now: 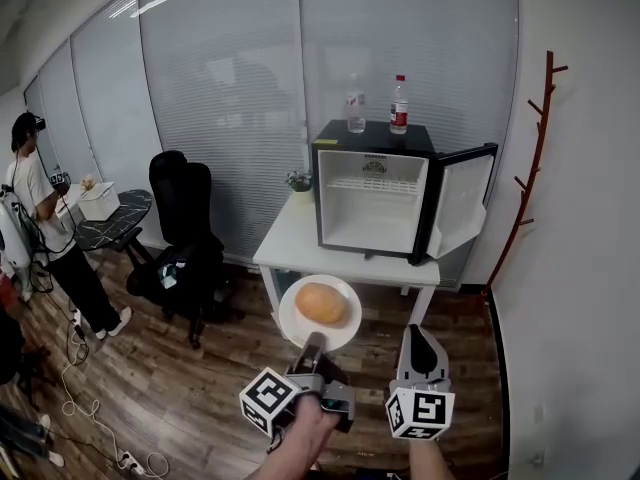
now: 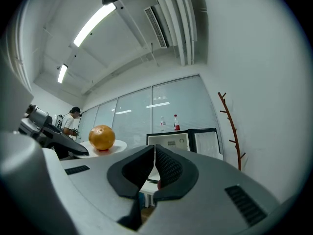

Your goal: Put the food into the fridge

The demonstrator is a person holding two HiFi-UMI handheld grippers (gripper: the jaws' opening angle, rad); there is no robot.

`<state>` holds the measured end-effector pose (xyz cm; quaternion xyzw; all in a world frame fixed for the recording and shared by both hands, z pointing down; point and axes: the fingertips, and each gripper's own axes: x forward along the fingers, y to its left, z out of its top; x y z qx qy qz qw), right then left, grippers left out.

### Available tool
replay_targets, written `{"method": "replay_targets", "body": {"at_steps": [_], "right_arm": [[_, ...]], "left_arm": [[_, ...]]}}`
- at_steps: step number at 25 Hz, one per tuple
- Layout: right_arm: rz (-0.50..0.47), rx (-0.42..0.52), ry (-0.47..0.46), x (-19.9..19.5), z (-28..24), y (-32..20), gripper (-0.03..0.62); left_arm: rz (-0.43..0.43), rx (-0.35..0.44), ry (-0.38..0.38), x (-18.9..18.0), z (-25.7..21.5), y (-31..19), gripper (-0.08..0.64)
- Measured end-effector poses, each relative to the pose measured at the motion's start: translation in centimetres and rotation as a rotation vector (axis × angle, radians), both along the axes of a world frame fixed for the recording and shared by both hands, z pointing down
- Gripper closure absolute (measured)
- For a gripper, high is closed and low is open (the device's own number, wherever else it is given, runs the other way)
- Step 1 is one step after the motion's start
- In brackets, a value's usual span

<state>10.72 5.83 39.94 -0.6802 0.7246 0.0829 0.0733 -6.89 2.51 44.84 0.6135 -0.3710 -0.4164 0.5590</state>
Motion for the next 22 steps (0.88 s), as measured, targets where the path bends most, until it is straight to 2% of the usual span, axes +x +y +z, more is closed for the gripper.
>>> {"method": "replay_targets", "body": {"at_steps": [8, 22], "right_arm": [[0.015, -0.014, 0.021, 0.2, 0.8, -7.9, 0.565], [0.057, 0.000, 0.037, -2.6, -1.2, -23.2, 0.565]], "left_arm": [[0.020, -0.019, 0.021, 0.6, 1.2, -8.3, 0.517], [0.074, -0.009, 0.036, -1.1, 0.1, -24.1, 0.517]]}}
